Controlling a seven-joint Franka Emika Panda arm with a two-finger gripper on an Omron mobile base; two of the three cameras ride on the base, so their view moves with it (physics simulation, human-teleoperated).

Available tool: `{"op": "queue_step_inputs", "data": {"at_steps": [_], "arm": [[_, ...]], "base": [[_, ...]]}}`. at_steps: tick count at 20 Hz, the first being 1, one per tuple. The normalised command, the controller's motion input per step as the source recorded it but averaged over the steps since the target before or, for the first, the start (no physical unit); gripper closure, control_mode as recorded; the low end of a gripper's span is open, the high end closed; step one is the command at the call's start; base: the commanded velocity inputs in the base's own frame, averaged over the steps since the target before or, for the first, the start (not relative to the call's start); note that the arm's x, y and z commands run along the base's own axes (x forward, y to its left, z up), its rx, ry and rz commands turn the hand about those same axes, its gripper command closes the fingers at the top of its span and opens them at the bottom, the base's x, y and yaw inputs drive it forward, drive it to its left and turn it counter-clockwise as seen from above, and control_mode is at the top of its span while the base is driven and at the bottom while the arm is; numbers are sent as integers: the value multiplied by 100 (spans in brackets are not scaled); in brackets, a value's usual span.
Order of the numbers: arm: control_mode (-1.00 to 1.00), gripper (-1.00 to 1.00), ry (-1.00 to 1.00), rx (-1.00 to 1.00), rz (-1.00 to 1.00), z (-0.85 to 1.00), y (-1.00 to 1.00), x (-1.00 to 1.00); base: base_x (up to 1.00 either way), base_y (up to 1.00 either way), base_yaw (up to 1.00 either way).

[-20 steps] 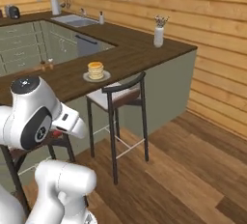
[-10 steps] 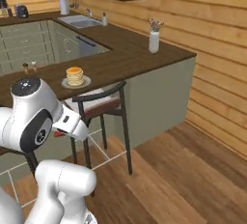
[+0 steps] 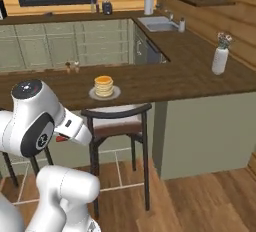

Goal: Take the strawberry from the fridge and place it on top of the pancake, located on the dining counter.

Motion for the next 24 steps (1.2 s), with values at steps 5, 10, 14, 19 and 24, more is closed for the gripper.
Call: {"op": "queue_step_inputs", "data": {"at_steps": [5,10,14,19,24], "arm": [[100,100,0,0,0,0,0,0],[100,100,0,0,0,0,0,0],[100,100,0,0,0,0,0,0],[100,100,0,0,0,0,0,0],[100,100,0,0,0,0,0,0]], "base": [[60,-86,58],[87,-63,35],[75,11,12],[32,70,9],[26,75,14]]}}
